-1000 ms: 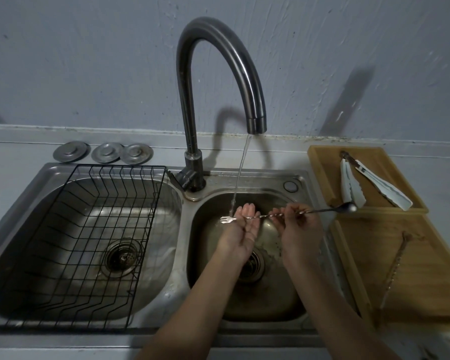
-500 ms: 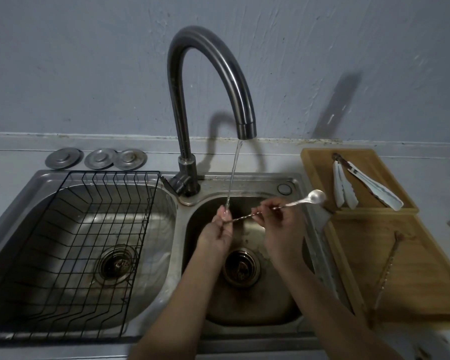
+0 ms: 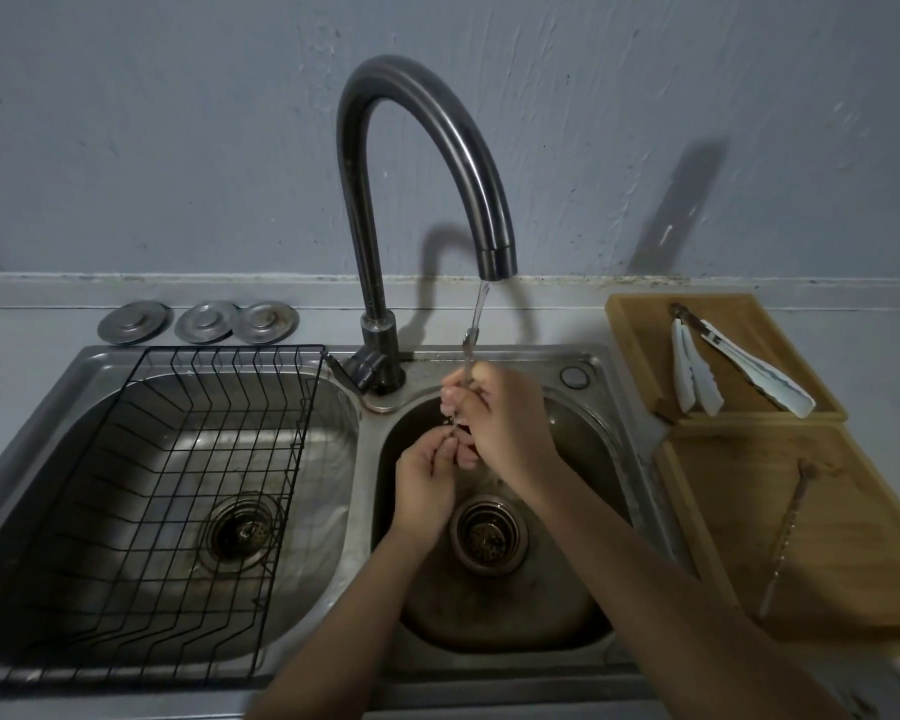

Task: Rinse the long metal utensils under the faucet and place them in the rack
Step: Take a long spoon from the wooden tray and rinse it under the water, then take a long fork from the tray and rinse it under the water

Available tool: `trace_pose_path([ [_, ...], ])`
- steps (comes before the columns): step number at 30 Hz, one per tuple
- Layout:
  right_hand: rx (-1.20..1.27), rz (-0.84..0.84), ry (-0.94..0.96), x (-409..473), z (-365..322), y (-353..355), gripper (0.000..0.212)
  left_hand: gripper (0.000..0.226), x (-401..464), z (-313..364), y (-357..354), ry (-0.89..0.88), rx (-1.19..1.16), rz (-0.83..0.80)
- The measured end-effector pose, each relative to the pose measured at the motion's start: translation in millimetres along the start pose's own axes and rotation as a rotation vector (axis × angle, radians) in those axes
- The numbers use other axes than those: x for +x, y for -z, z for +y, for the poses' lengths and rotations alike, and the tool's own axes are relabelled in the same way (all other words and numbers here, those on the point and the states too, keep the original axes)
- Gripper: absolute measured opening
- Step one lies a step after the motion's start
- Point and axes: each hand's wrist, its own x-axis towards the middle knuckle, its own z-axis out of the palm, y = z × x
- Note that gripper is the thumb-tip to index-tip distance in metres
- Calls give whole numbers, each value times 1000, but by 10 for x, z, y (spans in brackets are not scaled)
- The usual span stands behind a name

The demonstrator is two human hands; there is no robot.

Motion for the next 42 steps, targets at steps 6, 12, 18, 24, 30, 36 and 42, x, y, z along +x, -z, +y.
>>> trace_pose_path([
  [6,-21,131,4,-102,31,5,14,26,54,32,-14,-74,95,-31],
  [12,-71,223,0,-67,104,51,12,16,157,185,16,-128,100,-59],
  [18,-60,149,46,-117,95,57,12,27,83,117,31,-23,-55,7],
  [24,-39,174,29,-61,136,136,19,13,78,-29,80,32,-33,118],
  [30,-413,310,-252,-378,704,817,19,17,149,-264,171,92,229,110],
  [36,-917,314,-740,-711,979,1319,54,12,67,-347,100,81,483,-6],
  [42,-833,37,-1049,-898,1202,1501,58,9,3,-429,88,204,594,-92],
])
